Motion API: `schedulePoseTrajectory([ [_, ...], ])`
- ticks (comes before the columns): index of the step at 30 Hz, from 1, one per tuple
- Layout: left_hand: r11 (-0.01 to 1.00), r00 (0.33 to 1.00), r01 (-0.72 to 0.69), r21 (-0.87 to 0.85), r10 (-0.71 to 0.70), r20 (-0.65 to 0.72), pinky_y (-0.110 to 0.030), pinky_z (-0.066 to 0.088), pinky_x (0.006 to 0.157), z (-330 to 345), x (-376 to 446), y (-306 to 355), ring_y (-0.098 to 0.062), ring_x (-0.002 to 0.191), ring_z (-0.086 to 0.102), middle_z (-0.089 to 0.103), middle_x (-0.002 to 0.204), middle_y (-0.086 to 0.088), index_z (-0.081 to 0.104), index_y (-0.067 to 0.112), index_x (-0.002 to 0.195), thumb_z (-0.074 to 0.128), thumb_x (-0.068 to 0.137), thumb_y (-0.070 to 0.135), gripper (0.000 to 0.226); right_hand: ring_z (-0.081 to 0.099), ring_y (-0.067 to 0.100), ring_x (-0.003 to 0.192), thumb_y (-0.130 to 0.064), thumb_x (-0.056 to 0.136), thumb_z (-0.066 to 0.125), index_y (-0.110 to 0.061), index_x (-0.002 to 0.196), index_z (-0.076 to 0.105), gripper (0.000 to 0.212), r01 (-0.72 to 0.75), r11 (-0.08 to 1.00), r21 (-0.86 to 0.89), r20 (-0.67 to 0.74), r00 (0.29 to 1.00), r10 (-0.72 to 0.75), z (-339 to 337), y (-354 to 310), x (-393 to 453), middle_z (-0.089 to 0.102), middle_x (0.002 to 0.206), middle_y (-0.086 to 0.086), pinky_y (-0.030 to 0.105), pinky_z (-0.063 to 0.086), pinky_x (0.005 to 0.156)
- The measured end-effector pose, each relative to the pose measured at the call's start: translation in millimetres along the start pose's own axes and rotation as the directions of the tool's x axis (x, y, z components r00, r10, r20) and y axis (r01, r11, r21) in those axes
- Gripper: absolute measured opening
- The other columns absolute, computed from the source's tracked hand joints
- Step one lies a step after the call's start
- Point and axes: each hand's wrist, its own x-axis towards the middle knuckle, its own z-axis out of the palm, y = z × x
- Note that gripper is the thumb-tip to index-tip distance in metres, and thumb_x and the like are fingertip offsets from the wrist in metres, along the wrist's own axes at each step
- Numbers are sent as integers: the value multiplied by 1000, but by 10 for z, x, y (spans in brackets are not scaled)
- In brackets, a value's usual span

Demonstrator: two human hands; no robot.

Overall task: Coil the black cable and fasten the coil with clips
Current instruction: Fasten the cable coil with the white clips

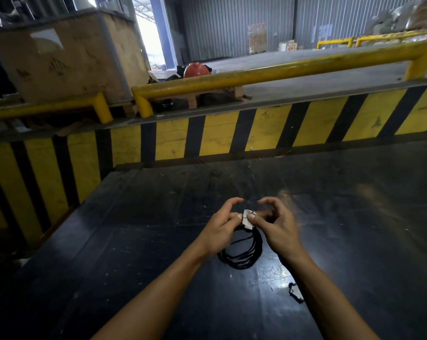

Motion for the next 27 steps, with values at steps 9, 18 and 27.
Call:
schedulePoseTrajectory([
  [9,865,965,231,-446,-262,-8,-36,53,83,175,-226,-415,-20,85,66,67,90,-6,58,4,117,70,77,-1,42,62,17,68,2,81,66,-14,100,61,26,-174,947,269,-170,960,224,-121,234,-103,65,68,3,35,50,68],
  [18,633,865,289,-718,-494,-87,-28,55,54,536,-329,-645,-13,49,58,59,76,-9,53,5,101,57,84,-10,23,64,24,73,-10,78,73,-8,99,61,24,-315,944,102,-316,889,331,-360,878,-385,68,79,14,47,56,75],
  [27,720,841,344,-602,-521,-143,-29,53,59,535,-462,-844,-11,47,48,57,86,-8,54,8,110,66,83,0,30,63,25,87,-14,82,67,-9,102,62,21,-407,764,-501,-323,907,271,-1013,1283,-491,68,101,13,30,43,75],
])
